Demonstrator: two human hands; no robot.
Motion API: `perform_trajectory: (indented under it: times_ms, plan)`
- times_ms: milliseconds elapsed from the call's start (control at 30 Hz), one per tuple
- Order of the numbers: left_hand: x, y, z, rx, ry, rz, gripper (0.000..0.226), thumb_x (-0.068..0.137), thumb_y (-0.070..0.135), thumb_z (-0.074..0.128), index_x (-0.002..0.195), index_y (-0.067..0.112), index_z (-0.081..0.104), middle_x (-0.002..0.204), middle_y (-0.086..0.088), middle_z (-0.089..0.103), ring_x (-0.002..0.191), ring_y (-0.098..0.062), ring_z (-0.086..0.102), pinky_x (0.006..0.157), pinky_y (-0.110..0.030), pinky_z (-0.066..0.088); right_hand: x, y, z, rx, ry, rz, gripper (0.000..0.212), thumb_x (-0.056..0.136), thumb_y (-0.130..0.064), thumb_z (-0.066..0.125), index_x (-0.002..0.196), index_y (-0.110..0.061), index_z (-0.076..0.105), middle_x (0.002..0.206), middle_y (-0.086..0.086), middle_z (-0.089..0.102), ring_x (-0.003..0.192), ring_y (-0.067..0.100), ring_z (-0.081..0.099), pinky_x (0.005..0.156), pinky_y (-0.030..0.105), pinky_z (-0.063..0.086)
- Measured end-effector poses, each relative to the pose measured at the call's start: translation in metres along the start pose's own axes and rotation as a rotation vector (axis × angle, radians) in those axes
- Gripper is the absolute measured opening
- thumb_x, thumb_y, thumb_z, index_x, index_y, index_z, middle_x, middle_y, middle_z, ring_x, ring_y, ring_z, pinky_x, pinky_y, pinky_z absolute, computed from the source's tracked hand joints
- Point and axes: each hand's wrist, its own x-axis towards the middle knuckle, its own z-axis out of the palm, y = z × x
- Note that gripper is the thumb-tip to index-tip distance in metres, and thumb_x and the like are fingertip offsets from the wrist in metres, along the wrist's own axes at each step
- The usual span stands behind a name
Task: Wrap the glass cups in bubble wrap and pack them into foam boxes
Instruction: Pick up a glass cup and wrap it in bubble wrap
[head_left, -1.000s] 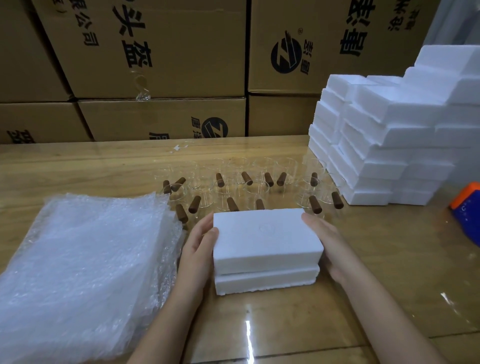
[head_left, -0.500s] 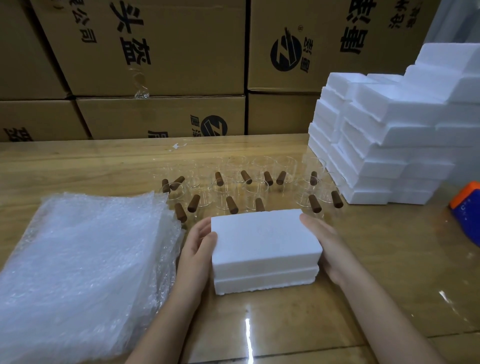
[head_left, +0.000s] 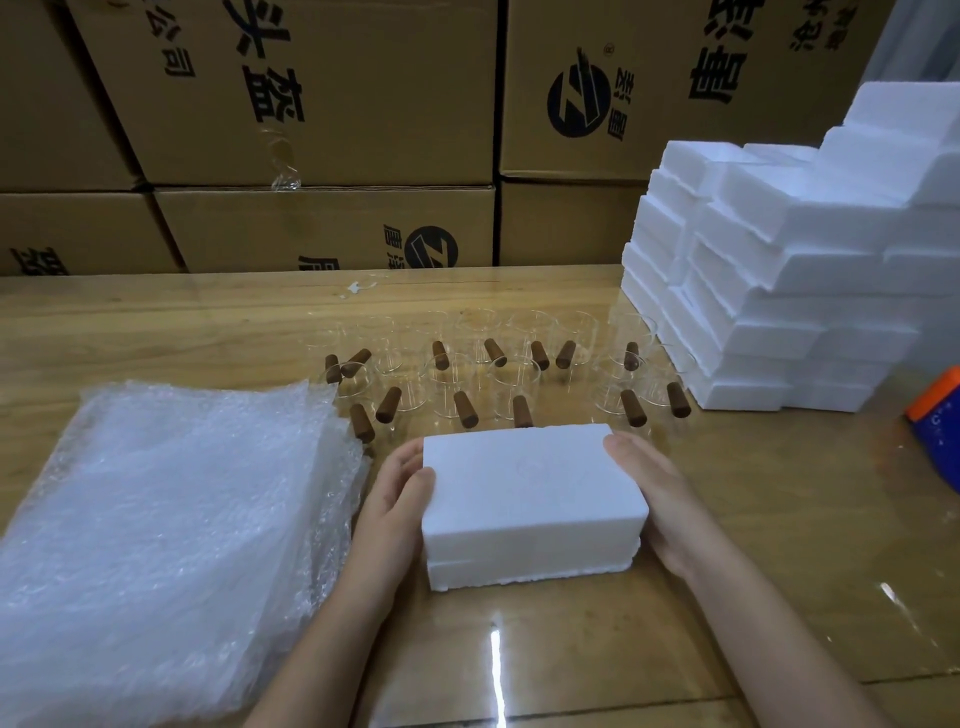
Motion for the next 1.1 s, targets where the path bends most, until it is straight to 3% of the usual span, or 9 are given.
perform_trajectory:
  times_ms: [167,300,433,567,633,733,867,1000,1100]
  plan:
    - [0.001,0.002,-0.001,-0.013,0.039,-0.025,0.027,0.088,0.029,0.059,0.112,0.041,0.056,0.114,0.013,0.062,0.094,-0.001,0.063,0.066,-0.013,0.047,0.002,0.0,-0.001,-0.037,0.001,-0.014,0.017,0.091,-0.032,0.057,0.103,-0.024,0.067,0.093,-0.007,0.074,0.082,0.006,0.068,0.069,0.026,0.048]
    - [-0.003,0.004,0.0,0.009,0.084,-0.107,0.026,0.094,0.024,0.054,0.119,0.028,0.058,0.115,0.005,0.064,0.101,-0.01,0.062,0.074,-0.026,0.048,0.003,0.001,-0.001,-0.054,0.02,-0.026,0.015,0.091,-0.032,0.058,0.099,-0.025,0.069,0.095,-0.006,0.073,0.084,0.008,0.066,0.071,0.026,0.046]
    - [-0.01,0.018,-0.003,0.16,0.039,-0.229,0.028,0.092,0.04,0.052,0.09,0.018,0.069,0.093,-0.001,0.072,0.086,-0.018,0.066,0.079,-0.037,0.05,0.002,-0.001,-0.005,-0.103,0.016,-0.027,0.016,0.091,-0.033,0.059,0.099,-0.024,0.069,0.097,-0.007,0.073,0.089,0.009,0.066,0.075,0.026,0.046]
    - [-0.01,0.031,0.004,0.357,-0.009,-0.217,0.04,0.085,0.052,0.038,0.076,0.016,0.052,0.077,-0.003,0.055,0.069,-0.016,0.051,0.063,-0.03,0.035,0.003,-0.004,-0.007,-0.127,0.016,-0.007,0.013,0.089,-0.035,0.061,0.096,-0.026,0.069,0.088,-0.012,0.073,0.076,0.0,0.067,0.064,0.018,0.049]
    - [-0.009,0.031,0.007,0.366,0.029,-0.261,0.04,0.088,0.054,0.047,0.08,0.016,0.054,0.08,0.004,0.057,0.07,-0.01,0.053,0.059,-0.024,0.036,0.003,-0.004,-0.008,-0.127,0.016,0.006,0.012,0.089,-0.035,0.062,0.095,-0.026,0.069,0.087,-0.013,0.073,0.073,-0.001,0.067,0.062,0.018,0.048]
    - [-0.011,0.027,0.007,0.189,0.058,-0.333,0.035,0.081,0.053,0.062,0.091,0.02,0.057,0.088,0.004,0.062,0.073,-0.008,0.06,0.054,-0.02,0.037,0.002,-0.004,-0.008,-0.132,0.03,0.012,0.013,0.088,-0.033,0.064,0.096,-0.024,0.07,0.091,-0.008,0.074,0.081,0.006,0.067,0.066,0.023,0.047]
    - [-0.013,0.027,0.007,-0.021,0.017,-0.35,0.057,0.057,0.056,0.074,0.098,0.02,0.057,0.094,-0.001,0.068,0.069,-0.011,0.068,0.049,-0.023,0.047,-0.001,-0.007,-0.013,-0.103,0.036,0.007,0.016,0.087,-0.031,0.064,0.099,-0.022,0.07,0.095,-0.004,0.074,0.088,0.012,0.067,0.069,0.025,0.048]
    - [-0.011,0.028,0.011,-0.055,0.053,-0.246,0.069,0.044,0.058,0.072,0.105,0.03,0.054,0.107,0.002,0.065,0.09,-0.016,0.068,0.07,-0.035,0.054,-0.004,-0.01,-0.015,-0.053,0.021,-0.011,0.02,0.083,-0.033,0.066,0.102,-0.028,0.067,0.096,-0.006,0.073,0.083,0.008,0.069,0.064,0.024,0.05]
    - [-0.008,0.03,0.012,-0.054,0.083,-0.12,0.075,0.042,0.06,0.071,0.109,0.035,0.053,0.116,0.003,0.063,0.1,-0.019,0.065,0.082,-0.042,0.054,-0.003,-0.01,-0.016,-0.002,-0.085,-0.004,0.052,0.072,-0.05,0.067,0.119,-0.03,0.06,0.111,-0.006,0.071,0.097,0.009,0.067,0.077,0.029,0.052]
